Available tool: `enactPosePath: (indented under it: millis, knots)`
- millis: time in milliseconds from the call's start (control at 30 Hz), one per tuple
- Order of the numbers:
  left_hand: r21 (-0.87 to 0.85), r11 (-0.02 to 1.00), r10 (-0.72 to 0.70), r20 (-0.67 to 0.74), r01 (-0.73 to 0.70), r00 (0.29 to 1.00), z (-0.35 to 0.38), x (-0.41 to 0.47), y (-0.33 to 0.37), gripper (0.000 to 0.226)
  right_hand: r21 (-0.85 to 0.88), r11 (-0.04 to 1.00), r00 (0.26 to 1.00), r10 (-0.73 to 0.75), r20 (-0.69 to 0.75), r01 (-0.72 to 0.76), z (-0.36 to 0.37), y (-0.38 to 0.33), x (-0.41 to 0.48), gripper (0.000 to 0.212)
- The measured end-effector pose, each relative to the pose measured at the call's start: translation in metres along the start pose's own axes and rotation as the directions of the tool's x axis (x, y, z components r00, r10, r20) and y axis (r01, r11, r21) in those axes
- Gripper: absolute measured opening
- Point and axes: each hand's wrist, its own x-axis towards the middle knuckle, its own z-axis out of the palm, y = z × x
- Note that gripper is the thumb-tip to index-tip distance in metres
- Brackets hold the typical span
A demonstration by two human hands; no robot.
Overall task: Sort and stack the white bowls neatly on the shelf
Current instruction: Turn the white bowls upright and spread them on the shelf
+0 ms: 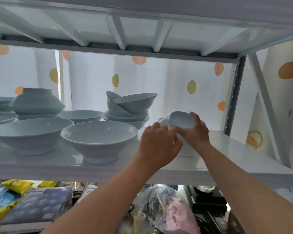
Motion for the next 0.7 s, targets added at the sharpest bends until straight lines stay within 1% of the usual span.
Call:
enactPosePath:
  millis: [100,200,300,367,433,500,567,600,633,700]
  knots:
    - [0.003,0.996,-0.091,0.088,0.092,0.992,0.017,0.002,0.004,0.028,0.043,0.998,0.998,-0.056,-0.001,0.056,0.003,0.005,0.002,0.089]
    - [-0.001,0.973,-0.226,0.228,0.233,0.947,0.03,0.006,0.002,0.032,0.109,0.991,0.997,-0.07,-0.034,0.074,0.001,0.007,0.004,0.085]
    - [0.095,0.934,-0.355,0.334,0.343,0.873,0.039,0.008,-0.004,0.042,0.145,0.984,0.993,-0.096,-0.074,0.106,0.002,0.006,0.004,0.08]
    - [0.13,0.909,-0.413,0.404,0.396,0.816,0.042,0.007,-0.009,0.05,0.181,0.977,0.989,-0.095,-0.116,0.115,0.004,0.006,0.002,0.079]
    - [0.113,0.886,-0.443,0.486,0.449,0.753,0.046,0.006,-0.013,0.059,0.227,0.969,0.986,-0.062,-0.156,0.097,0.006,0.008,-0.001,0.079]
    - [0.055,0.856,-0.45,0.569,0.515,0.688,0.048,0.008,-0.015,0.066,0.279,0.96,0.985,0.011,-0.175,0.039,0.004,0.009,-0.005,0.078]
    - [-0.04,0.792,-0.453,0.632,0.61,0.629,0.052,0.01,-0.014,0.072,0.322,0.947,0.98,0.069,-0.187,-0.005,0.001,0.01,-0.009,0.077]
    - [-0.1,0.74,-0.452,0.659,0.665,0.602,0.054,0.011,-0.014,0.072,0.336,0.942,0.977,0.082,-0.198,-0.011,-0.001,0.01,-0.01,0.076]
    - [-0.17,0.675,-0.45,0.677,0.718,0.583,0.056,0.012,-0.014,0.07,0.349,0.937,0.973,0.091,-0.211,-0.012,-0.004,0.011,-0.012,0.075]
    - [-0.318,0.501,-0.459,0.69,0.805,0.559,0.055,0.015,-0.01,0.057,0.386,0.922,0.965,0.115,-0.237,-0.015,-0.009,0.011,-0.015,0.075]
